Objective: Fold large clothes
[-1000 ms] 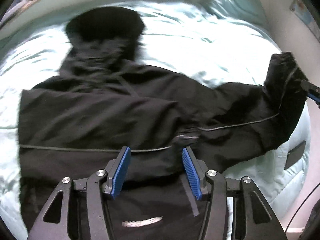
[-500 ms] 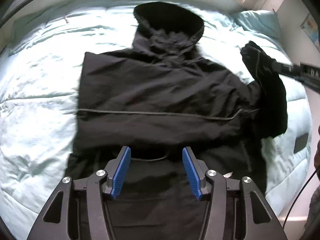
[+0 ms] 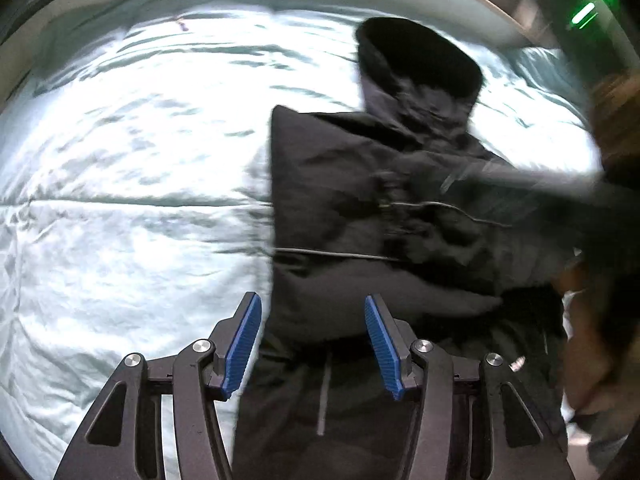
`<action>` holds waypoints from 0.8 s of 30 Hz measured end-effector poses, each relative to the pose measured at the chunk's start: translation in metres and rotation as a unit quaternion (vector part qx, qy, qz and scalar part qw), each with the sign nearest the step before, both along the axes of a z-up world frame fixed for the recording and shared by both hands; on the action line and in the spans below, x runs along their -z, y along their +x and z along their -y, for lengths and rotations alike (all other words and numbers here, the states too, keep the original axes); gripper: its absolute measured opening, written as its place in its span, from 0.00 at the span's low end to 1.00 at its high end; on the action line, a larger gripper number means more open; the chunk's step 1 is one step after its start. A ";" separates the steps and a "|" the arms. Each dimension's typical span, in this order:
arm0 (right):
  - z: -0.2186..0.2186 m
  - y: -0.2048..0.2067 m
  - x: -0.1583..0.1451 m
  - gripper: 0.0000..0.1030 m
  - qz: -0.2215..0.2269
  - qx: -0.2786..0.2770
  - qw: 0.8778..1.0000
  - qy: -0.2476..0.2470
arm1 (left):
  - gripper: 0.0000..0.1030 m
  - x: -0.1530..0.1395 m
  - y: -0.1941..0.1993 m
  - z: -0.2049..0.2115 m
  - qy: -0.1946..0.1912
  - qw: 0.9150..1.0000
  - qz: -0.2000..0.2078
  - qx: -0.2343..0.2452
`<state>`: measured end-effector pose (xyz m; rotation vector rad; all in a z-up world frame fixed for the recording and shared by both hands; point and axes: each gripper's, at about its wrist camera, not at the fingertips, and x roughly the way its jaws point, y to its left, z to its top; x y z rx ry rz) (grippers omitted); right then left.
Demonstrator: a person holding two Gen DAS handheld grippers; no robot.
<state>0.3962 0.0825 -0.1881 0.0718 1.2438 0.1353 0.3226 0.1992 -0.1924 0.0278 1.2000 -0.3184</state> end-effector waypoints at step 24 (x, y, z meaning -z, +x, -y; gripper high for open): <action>0.290 -0.107 0.015 0.62 -0.013 0.225 0.973 -0.042 | 0.54 0.097 0.091 0.110 -0.124 0.983 -0.128 0.047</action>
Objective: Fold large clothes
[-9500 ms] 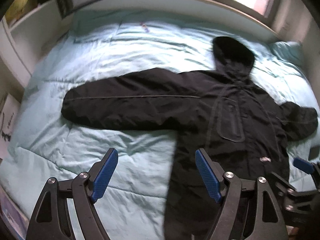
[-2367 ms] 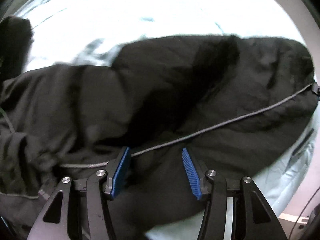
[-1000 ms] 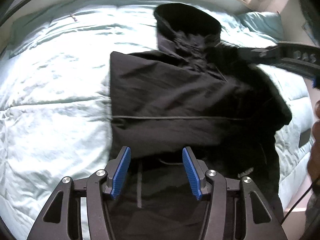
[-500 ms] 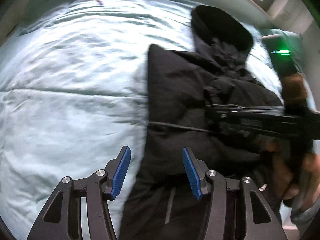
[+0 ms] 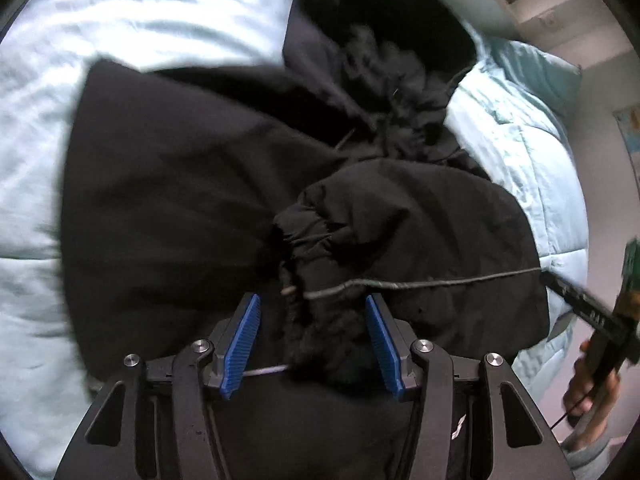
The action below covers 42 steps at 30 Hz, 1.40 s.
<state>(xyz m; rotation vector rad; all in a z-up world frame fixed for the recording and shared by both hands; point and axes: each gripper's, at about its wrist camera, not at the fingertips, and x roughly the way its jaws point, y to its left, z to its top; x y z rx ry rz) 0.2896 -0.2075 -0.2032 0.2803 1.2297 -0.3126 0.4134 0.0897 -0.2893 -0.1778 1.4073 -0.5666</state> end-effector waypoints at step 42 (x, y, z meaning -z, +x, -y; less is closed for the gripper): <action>-0.077 0.008 0.071 0.60 -0.068 -0.125 0.990 -0.004 | 0.38 -0.006 -0.019 -0.034 0.101 0.993 0.051 -0.014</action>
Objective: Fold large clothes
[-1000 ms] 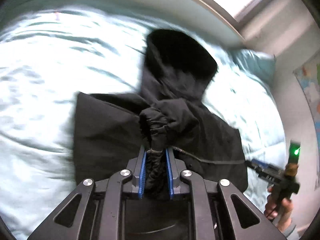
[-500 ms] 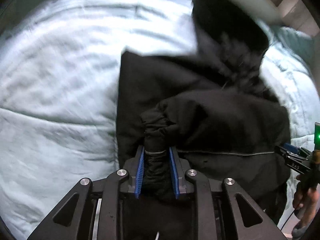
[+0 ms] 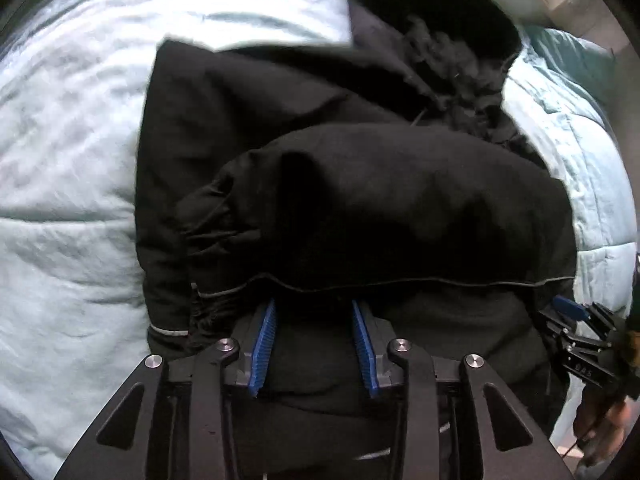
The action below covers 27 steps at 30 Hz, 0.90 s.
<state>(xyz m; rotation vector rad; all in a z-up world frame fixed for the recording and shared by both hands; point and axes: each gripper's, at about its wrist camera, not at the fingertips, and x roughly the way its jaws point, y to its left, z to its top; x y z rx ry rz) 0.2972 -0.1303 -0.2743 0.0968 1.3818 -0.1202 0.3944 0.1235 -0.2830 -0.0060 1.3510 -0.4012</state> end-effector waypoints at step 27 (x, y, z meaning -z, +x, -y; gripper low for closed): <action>0.109 0.269 -0.066 0.59 0.176 0.148 0.971 0.067 | 0.38 -0.070 0.276 0.106 -0.038 0.992 0.117 -0.017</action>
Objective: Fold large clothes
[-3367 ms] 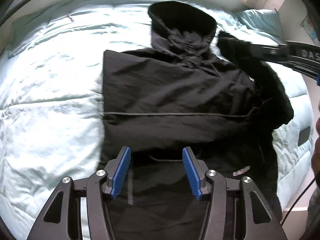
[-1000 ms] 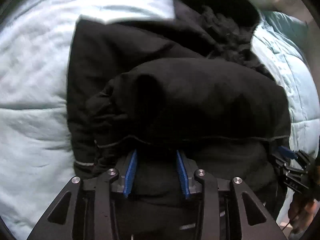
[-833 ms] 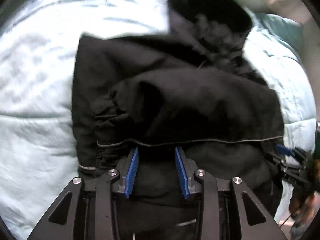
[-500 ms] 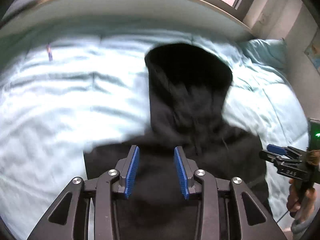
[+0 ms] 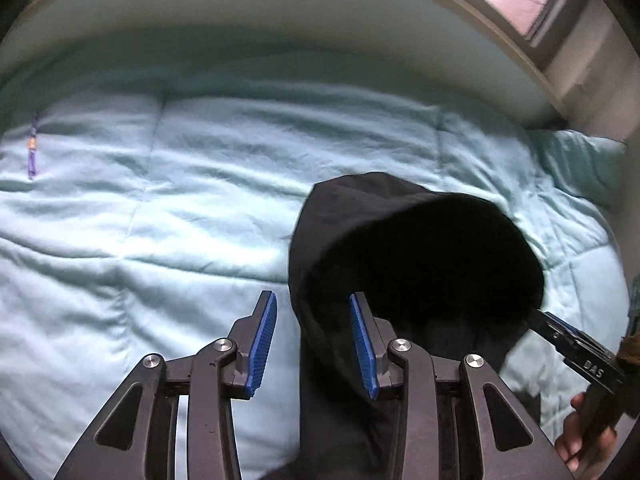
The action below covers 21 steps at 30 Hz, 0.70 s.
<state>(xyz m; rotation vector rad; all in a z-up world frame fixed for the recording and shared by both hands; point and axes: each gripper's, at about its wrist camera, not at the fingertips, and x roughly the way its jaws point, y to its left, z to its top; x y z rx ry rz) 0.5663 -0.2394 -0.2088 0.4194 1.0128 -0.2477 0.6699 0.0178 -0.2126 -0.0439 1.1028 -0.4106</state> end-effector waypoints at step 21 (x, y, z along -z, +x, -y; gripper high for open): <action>0.000 -0.015 0.077 0.11 -0.068 -0.078 0.995 0.009 | 0.16 0.078 0.003 -0.056 -0.045 0.995 -0.085 -0.003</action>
